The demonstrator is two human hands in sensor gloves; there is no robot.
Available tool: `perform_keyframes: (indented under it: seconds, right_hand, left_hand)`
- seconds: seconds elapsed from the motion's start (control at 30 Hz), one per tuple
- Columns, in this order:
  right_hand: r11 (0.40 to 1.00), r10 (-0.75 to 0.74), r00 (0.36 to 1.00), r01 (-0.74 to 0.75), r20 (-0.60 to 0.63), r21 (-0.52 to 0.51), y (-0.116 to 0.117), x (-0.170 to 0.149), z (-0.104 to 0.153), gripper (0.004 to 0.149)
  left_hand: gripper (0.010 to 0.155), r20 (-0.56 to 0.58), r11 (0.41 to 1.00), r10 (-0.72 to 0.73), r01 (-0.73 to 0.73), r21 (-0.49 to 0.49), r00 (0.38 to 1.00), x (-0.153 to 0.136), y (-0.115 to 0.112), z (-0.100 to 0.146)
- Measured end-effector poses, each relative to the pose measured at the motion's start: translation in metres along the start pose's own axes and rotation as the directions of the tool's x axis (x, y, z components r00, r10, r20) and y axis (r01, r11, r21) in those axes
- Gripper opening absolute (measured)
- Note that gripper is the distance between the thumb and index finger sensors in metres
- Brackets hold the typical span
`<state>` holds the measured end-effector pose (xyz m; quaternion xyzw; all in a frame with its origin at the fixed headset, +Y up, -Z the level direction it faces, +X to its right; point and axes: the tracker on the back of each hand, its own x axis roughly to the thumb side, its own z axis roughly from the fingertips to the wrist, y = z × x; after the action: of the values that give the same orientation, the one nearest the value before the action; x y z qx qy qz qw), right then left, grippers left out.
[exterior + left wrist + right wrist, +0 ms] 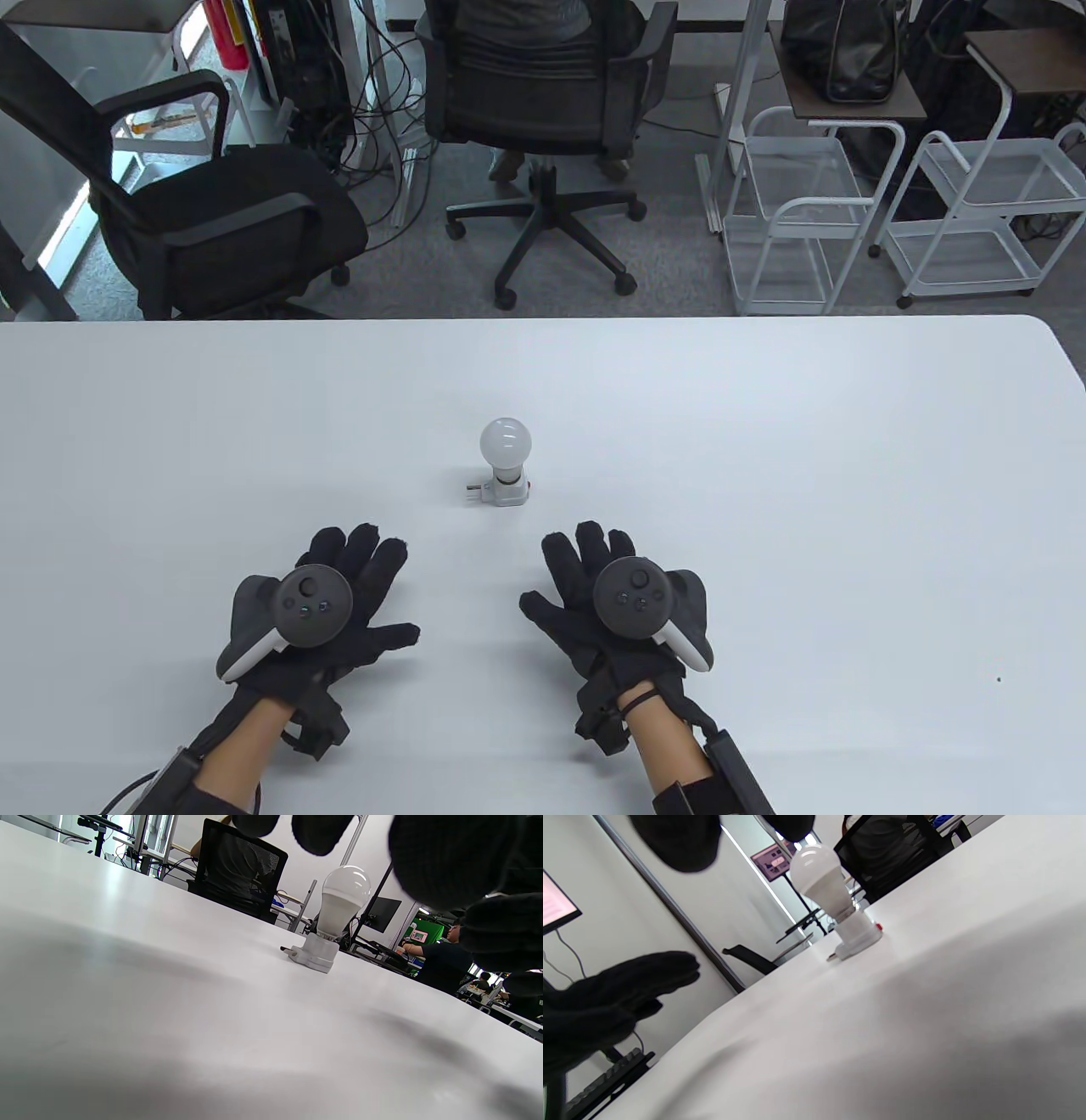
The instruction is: Screw light bulb into light bulb socket (Screw with right hand)
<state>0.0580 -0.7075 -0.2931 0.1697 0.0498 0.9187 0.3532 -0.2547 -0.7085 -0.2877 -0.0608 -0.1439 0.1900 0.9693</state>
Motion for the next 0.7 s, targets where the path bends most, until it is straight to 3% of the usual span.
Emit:
perform_keyframes:
  seconds: [0.7]
  right_hand:
    - [1.000,-0.011,1.000,0.011,0.023,0.003,0.0024,0.0034,0.0020,0.065]
  left_hand:
    - [0.092,0.013,1.000,-0.021,0.021,-0.014,1.000,0.0045,-0.0065,0.0009]
